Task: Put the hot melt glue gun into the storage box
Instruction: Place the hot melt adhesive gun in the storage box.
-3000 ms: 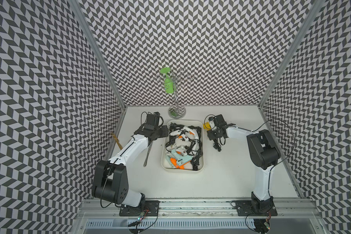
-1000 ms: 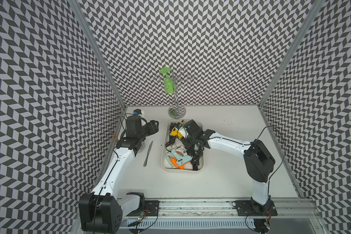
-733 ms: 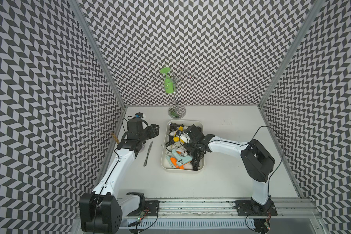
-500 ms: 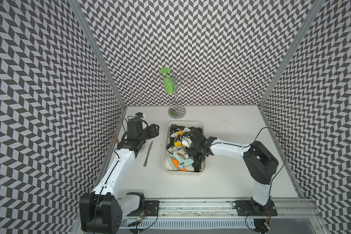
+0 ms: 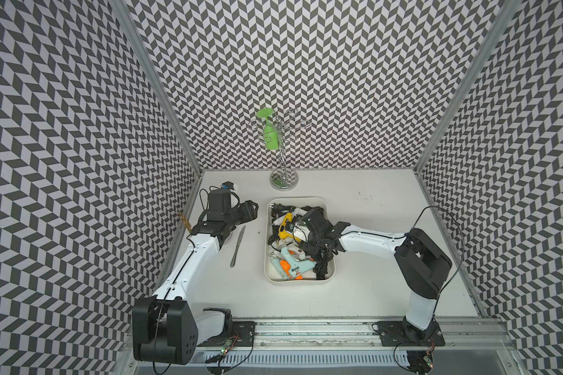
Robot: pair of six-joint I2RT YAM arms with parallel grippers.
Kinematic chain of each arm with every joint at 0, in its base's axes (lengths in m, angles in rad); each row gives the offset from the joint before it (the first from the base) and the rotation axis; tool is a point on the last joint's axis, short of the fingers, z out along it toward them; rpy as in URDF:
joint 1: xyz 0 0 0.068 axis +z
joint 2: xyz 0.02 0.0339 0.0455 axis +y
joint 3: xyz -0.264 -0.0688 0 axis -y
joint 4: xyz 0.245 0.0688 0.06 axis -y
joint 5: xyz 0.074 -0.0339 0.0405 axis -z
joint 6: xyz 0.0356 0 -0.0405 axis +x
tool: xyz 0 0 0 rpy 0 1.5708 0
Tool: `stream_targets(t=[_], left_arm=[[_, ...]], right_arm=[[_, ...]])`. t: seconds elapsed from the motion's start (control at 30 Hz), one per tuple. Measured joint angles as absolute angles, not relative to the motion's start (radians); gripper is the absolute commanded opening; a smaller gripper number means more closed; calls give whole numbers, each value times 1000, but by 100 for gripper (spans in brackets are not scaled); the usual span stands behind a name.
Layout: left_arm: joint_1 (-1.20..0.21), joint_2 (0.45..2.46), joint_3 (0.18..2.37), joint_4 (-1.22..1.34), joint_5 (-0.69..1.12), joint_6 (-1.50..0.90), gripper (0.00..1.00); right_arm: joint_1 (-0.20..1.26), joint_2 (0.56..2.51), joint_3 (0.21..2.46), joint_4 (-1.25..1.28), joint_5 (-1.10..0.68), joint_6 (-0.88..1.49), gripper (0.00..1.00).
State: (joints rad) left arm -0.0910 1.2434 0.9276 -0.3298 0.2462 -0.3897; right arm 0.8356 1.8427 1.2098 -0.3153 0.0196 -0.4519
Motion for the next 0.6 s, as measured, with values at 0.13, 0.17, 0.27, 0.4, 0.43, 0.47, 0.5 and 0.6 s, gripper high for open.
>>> stream_targets(t=[0.13,0.17,0.27,0.4,0.43,0.47,0.5,0.6], left_arm=[[-91,1256,926,-329,256,-381,66],[-91,1257,924,-329,257,-381,66],[-91,1262,910,-316,266,-379,66],[-91,1282,882,-307,289,-383,65],[-92,1287,876,-307,294,-383,65],[-93,1291,873,-307,298,-383,65],[-94,1295,870,-307,301,-383,65],[-104,1297,864,-307,307,-383,65]], right_arm=[[836,1810,1263,-347,22,-450,58],[836,1803,1276,-345,17,-447,58],[836,1794,1310,-316,-10,-433,55],[836,1824,1346,-281,-46,-399,51],[836,1838,1352,-271,-52,-389,50],[836,1849,1353,-263,-57,-381,49],[836,1861,1353,-258,-62,-373,49],[836,1895,1353,-256,-68,-349,47]])
